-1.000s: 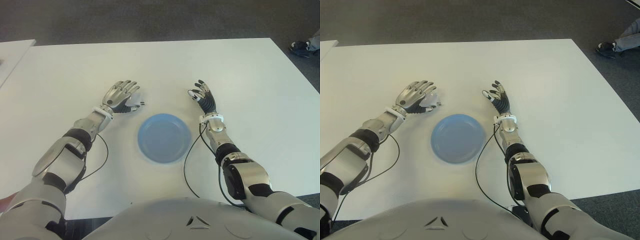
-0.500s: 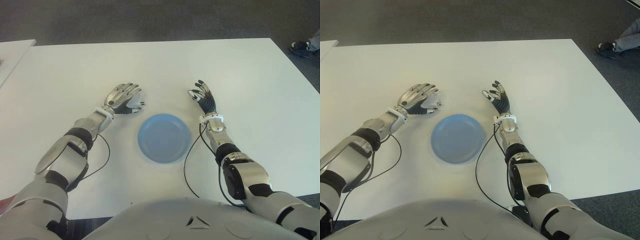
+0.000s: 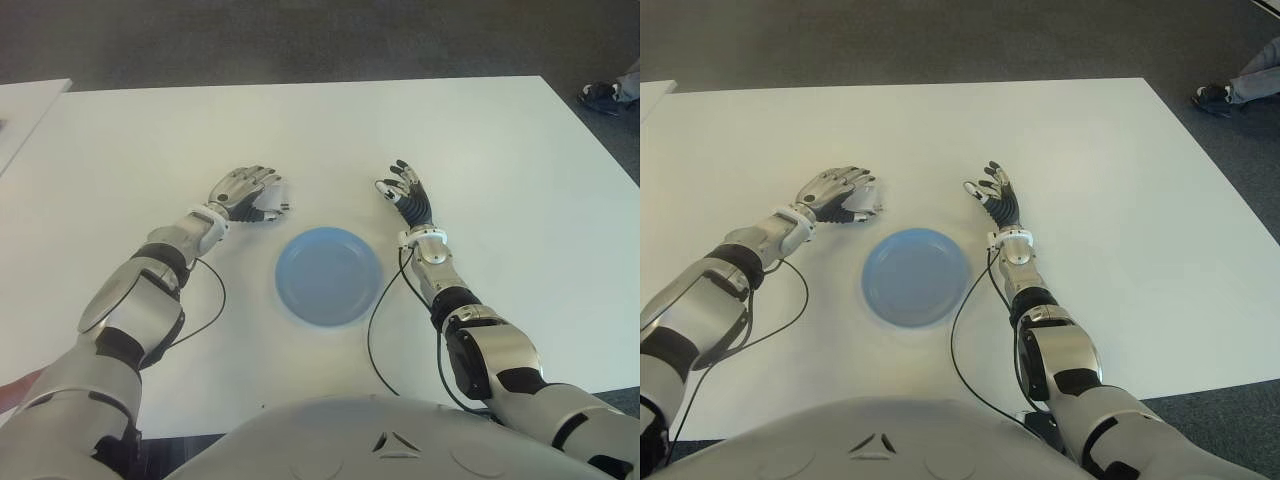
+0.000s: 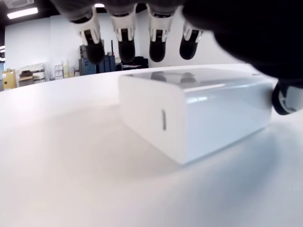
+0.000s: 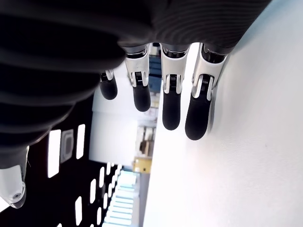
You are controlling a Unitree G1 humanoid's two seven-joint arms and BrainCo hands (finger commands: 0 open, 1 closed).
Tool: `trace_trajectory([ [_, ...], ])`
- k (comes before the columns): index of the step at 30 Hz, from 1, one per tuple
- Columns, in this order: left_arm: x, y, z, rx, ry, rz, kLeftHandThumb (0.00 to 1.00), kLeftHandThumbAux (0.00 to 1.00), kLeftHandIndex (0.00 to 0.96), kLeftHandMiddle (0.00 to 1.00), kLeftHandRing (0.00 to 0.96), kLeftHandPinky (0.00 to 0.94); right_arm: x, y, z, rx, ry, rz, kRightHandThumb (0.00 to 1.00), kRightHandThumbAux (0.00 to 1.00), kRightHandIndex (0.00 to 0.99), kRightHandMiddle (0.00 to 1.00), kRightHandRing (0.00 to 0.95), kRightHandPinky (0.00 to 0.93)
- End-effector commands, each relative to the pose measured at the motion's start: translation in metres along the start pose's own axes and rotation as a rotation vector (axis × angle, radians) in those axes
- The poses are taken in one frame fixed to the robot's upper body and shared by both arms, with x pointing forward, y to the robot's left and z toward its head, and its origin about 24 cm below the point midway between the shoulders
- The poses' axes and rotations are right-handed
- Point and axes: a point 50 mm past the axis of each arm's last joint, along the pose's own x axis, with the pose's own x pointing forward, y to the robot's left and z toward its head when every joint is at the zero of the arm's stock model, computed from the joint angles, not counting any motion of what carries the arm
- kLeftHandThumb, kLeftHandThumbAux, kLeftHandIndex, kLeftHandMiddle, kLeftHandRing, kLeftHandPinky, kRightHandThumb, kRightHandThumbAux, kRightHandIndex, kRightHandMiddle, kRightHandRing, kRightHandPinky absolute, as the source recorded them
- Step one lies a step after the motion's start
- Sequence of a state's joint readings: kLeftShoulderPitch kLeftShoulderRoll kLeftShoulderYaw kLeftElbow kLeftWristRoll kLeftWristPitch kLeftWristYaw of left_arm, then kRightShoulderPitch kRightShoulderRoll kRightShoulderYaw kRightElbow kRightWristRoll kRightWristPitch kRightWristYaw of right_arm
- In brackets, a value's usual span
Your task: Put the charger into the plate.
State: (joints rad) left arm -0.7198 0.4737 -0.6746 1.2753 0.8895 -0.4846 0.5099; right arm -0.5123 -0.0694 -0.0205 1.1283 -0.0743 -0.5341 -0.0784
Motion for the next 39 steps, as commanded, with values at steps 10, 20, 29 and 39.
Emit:
trace_trajectory([
  [10,0.000,-0.008,0.001,-0.060,0.032,-0.097,0.227,0.281,0.000,0.000,0.000,0.000,-0.036,0.005,-0.053,-0.011,0.240,0.044,0.090,0.532,0.000,0.135,0.220,0.160],
  [20,-0.003,-0.016,0.000,-0.132,0.079,-0.151,0.211,0.287,0.000,0.000,0.000,0.000,-0.037,0.004,-0.054,-0.016,0.231,0.054,0.089,0.527,0.000,0.131,0.217,0.167],
  [29,-0.006,-0.021,-0.001,-0.204,0.107,-0.175,0.198,0.292,0.000,0.000,0.000,0.000,-0.039,0.003,-0.054,-0.019,0.223,0.052,0.092,0.531,0.000,0.146,0.231,0.170],
  [39,-0.008,-0.025,0.001,-0.268,0.122,-0.206,0.196,0.299,0.000,0.000,0.000,0.000,-0.040,0.002,-0.054,-0.023,0.217,0.057,0.096,0.543,0.000,0.145,0.231,0.168],
])
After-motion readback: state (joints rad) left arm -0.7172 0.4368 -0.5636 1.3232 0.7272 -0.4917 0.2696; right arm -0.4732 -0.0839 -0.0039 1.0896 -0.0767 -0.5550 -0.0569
